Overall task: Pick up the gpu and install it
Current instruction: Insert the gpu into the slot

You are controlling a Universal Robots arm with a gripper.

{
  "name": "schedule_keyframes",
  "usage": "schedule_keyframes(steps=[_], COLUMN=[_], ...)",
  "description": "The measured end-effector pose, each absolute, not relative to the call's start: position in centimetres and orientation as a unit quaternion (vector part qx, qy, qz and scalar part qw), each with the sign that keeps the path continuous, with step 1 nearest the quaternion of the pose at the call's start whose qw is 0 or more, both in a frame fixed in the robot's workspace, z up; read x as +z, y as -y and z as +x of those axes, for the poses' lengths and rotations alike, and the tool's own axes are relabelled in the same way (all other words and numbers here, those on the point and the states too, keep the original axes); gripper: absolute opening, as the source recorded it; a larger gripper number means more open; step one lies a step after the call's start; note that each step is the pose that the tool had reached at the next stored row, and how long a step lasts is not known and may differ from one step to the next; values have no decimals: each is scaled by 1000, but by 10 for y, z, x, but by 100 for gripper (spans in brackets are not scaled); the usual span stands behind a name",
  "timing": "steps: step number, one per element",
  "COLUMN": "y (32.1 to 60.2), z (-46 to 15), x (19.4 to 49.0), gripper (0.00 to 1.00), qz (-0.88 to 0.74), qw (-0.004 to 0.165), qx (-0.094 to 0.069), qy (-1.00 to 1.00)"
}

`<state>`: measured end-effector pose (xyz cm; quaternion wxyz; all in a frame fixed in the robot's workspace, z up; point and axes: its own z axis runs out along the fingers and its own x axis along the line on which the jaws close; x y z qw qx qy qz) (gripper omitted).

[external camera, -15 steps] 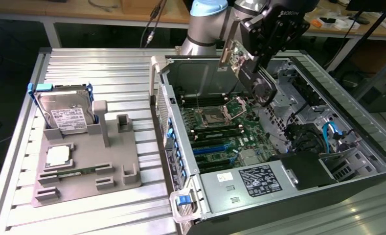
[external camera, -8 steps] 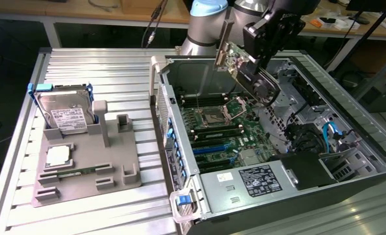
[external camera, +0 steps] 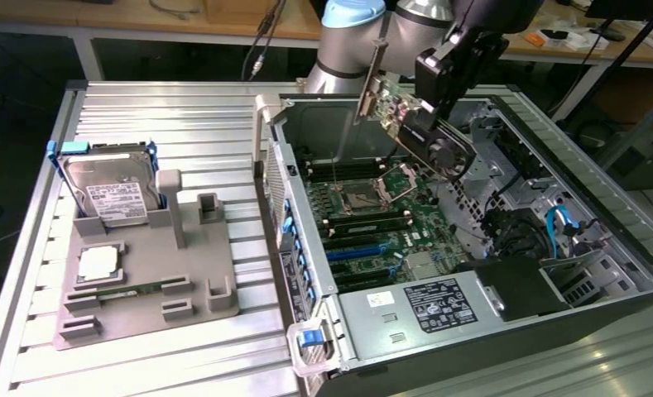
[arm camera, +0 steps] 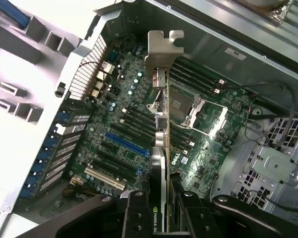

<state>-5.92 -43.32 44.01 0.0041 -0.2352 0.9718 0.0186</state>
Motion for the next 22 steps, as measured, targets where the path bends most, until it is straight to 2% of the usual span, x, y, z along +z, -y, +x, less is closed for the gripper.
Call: schedule_keyframes(steps=[22], y=[433], z=[-56], x=[423], gripper=[27], qz=[-408], qw=[1], qx=[19], qy=[-913])
